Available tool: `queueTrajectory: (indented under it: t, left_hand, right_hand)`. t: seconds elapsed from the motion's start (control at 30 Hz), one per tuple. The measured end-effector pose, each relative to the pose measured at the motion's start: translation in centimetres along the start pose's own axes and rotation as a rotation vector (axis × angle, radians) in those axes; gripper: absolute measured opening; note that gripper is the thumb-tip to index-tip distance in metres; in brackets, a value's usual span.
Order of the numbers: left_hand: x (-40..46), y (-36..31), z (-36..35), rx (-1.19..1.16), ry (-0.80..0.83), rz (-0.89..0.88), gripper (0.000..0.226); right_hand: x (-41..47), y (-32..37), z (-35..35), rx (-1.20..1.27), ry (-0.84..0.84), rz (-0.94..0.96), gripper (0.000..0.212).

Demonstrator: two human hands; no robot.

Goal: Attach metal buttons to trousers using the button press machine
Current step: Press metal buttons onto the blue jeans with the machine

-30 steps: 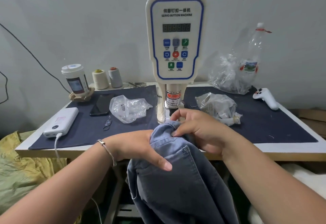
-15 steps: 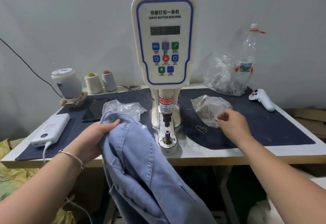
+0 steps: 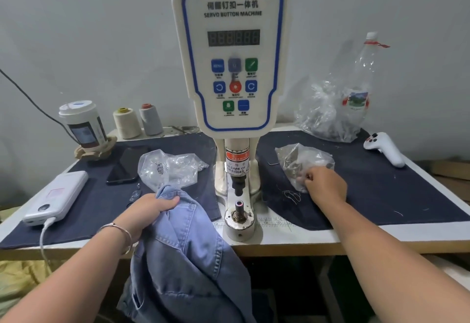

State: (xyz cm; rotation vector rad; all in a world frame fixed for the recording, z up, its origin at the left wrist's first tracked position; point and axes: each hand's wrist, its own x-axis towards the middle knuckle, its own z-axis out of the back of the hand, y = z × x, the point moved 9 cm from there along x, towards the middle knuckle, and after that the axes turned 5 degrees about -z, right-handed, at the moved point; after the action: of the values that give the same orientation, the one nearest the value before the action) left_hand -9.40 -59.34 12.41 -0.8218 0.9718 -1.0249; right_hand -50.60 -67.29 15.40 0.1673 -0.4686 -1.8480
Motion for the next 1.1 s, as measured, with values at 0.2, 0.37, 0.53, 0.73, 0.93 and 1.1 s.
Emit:
queueTrajectory:
  t: [0.2, 0.37, 0.53, 0.73, 0.93, 1.1]
  left_hand:
    - [-0.8, 0.6, 0.0, -0.128, -0.026, -0.132, 0.011]
    - [-1.4, 0.8, -0.1, -0.151, -0.041, -0.19, 0.01]
    - [-1.6, 0.5, -0.1, -0.128, -0.078, -0.209, 0.011]
    - [-1.7, 0.5, -0.1, -0.129, -0.088, -0.216, 0.011]
    - [-1.7, 0.5, -0.1, -0.111, -0.102, -0.213, 0.011]
    - [-1.6, 0.5, -0.3, -0.125, -0.088, -0.2, 0.011]
  right_hand:
    - [-0.5, -0.2, 0.4, 0.022, -0.067, -0.009, 0.008]
    - [-0.7, -0.3, 0.7, 0.05, -0.091, -0.024, 0.024]
    - [-0.7, -0.1, 0.7, 0.046, -0.07, -0.035, 0.026]
    - [-0.3, 0.0, 0.2, 0.036, -0.06, -0.029, 0.014]
    - [-0.4, -0.1, 0.5, 0.058, -0.097, -0.001, 0.012]
    - [-0.7, 0.1, 0.7, 0.052, -0.121, 0.042, 0.012]
